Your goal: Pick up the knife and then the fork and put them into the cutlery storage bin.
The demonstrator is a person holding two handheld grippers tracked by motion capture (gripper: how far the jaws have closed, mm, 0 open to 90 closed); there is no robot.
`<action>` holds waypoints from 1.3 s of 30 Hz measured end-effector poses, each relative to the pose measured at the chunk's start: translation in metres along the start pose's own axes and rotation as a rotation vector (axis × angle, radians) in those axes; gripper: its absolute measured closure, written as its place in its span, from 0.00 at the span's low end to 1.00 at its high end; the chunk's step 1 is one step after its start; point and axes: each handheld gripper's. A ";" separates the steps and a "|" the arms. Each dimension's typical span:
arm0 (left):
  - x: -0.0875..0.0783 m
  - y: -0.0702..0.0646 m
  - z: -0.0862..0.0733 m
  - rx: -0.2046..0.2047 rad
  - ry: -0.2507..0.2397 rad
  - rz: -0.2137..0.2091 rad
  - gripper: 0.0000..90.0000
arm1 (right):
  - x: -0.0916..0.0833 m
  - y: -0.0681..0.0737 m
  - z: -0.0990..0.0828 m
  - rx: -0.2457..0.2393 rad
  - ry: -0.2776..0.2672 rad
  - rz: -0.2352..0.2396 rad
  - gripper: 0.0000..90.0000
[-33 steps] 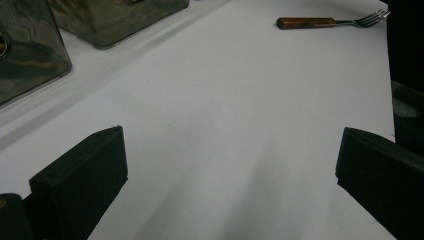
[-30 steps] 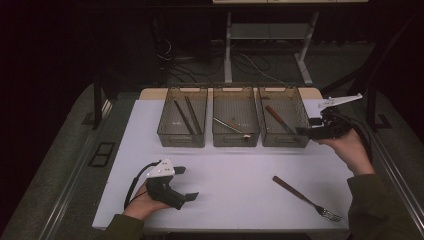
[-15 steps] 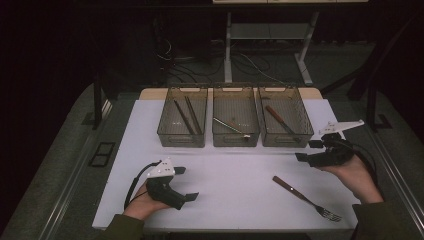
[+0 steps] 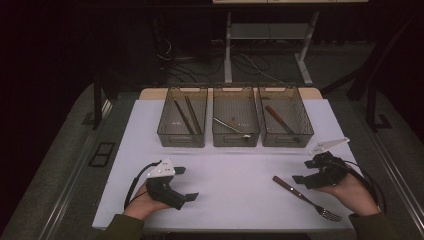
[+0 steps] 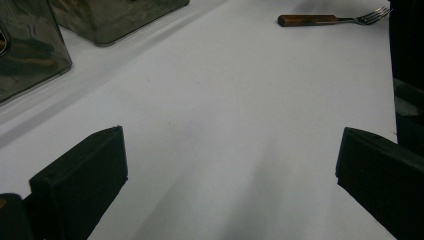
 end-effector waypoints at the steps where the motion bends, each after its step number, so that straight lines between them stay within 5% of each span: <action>1: 0.000 0.000 0.000 -0.002 -0.002 0.000 0.00 | 0.002 0.003 -0.001 -0.007 0.024 -0.008 0.34; 7: 0.000 0.000 0.000 0.000 0.002 0.000 0.00 | 0.014 0.013 -0.004 -0.030 0.168 0.018 0.44; 18: 0.000 0.000 0.000 0.001 0.002 0.001 0.00 | 0.031 0.018 -0.008 -0.042 0.310 0.051 0.69; 30: 0.001 0.000 0.000 0.002 0.003 0.001 0.00 | 0.042 0.025 -0.002 -0.114 0.435 -0.014 0.84; 39: 0.001 0.000 0.000 0.003 0.003 0.001 0.00 | 0.044 0.026 0.001 -0.125 0.456 -0.018 0.85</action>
Point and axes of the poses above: each handheld gripper's, and its own axes: x roughly forward along the jaws, z roughly out of its top, y roughly to its left, and after that the axes turned 10 degrees about z, right-handed
